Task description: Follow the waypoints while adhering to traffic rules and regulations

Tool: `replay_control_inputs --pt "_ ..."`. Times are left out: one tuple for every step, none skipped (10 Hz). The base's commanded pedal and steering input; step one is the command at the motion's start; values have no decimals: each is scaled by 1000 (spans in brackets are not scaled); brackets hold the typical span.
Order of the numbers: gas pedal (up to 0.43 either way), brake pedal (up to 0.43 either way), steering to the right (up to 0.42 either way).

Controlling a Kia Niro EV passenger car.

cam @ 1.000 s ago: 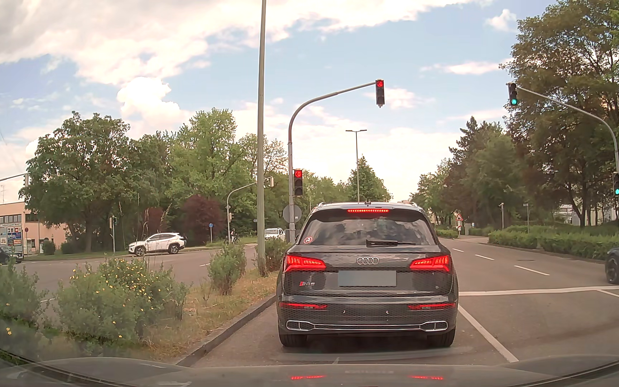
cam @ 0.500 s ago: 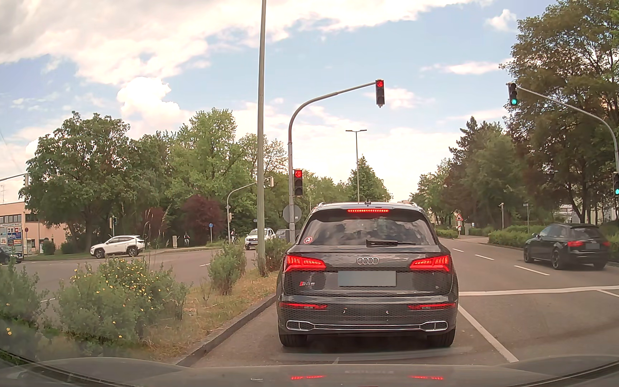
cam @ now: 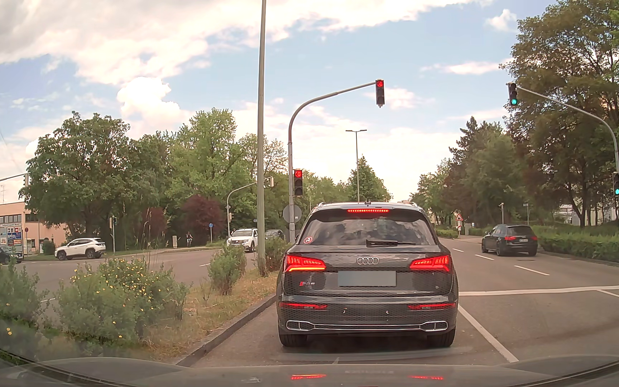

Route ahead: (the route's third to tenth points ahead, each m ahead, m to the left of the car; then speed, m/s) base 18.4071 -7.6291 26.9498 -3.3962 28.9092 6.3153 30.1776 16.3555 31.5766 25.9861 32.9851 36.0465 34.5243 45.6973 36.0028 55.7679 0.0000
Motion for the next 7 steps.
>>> replay_control_inputs --pt "0 494 31" --pt "0 500 31" --pt "0 494 31" --pt "0 500 31" --pt "0 500 31" --pt "0 500 31" --pt "0 500 31"
